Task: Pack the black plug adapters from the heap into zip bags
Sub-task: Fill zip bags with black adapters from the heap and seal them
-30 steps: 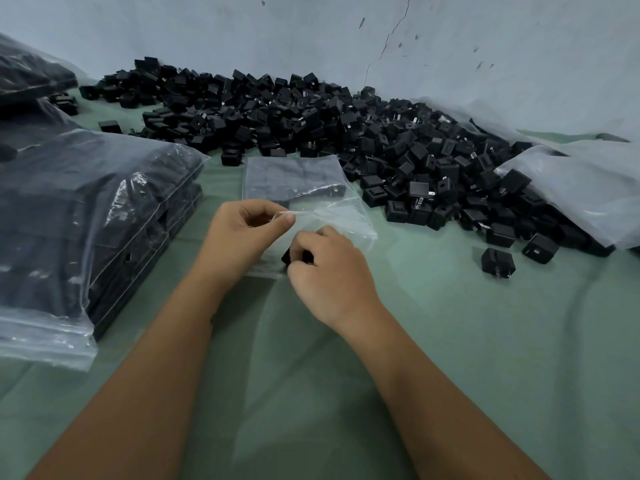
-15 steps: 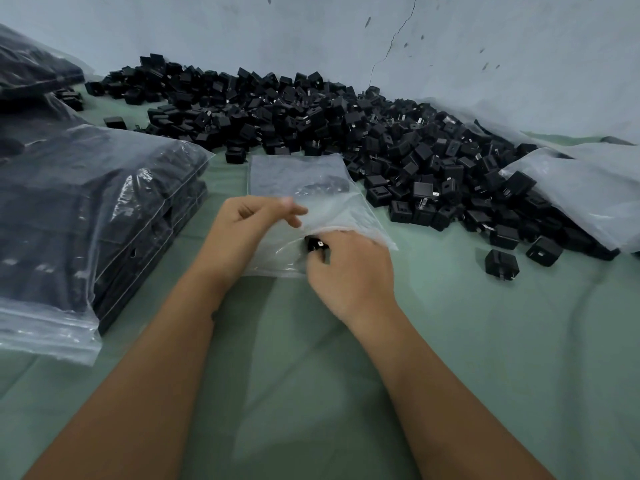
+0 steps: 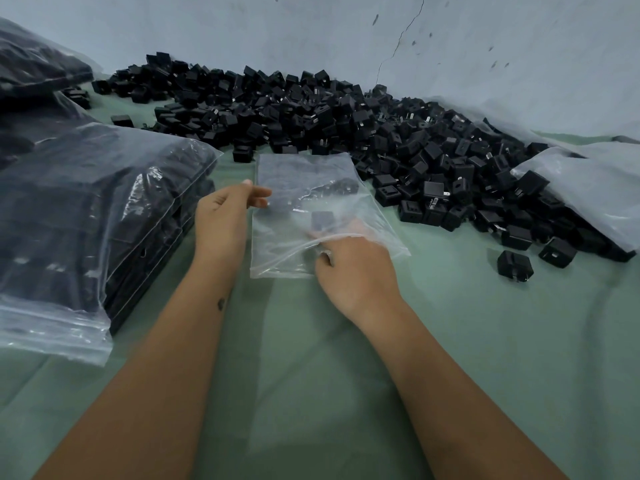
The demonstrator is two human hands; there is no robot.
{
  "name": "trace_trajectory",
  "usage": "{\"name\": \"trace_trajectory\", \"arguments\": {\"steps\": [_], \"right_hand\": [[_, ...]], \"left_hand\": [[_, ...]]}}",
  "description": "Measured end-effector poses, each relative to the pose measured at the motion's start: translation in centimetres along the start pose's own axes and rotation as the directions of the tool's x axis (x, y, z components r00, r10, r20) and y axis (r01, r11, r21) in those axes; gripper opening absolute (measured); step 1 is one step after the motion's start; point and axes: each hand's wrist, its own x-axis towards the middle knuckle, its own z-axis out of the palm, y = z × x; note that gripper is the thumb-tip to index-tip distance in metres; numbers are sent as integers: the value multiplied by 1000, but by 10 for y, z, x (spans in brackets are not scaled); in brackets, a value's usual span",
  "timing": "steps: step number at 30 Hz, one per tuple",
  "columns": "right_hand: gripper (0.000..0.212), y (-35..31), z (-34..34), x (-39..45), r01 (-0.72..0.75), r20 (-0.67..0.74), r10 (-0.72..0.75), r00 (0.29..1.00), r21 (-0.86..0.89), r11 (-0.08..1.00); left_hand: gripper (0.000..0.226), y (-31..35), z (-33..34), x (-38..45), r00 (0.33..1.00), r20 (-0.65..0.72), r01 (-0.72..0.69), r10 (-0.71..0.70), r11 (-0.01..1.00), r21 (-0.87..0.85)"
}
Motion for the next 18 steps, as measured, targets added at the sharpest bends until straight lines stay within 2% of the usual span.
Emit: {"name": "trace_trajectory", "arguments": {"steps": [6, 9, 11, 14, 18], "right_hand": [[38, -1, 2, 17, -101, 114, 101, 988, -3, 995], [31, -3, 6, 33, -161, 235, 153, 960, 15, 987], [25, -4, 10, 42, -144, 227, 135, 965, 23, 989], [21, -6, 17, 54, -126, 121, 108, 987, 147, 981], [25, -10, 22, 68, -99, 146, 58, 988, 294, 951]], "left_hand": [[33, -2, 1, 2, 999, -5, 34, -34, 999, -29], [33, -3, 2, 2, 999, 13, 29, -29, 999, -33], [33, -3, 3, 2, 1000, 15, 24, -24, 999, -33], [34, -3, 4, 3, 1000, 18, 20, -19, 999, -30], [34, -6, 5, 4, 999, 43, 12, -10, 999, -52]]}}
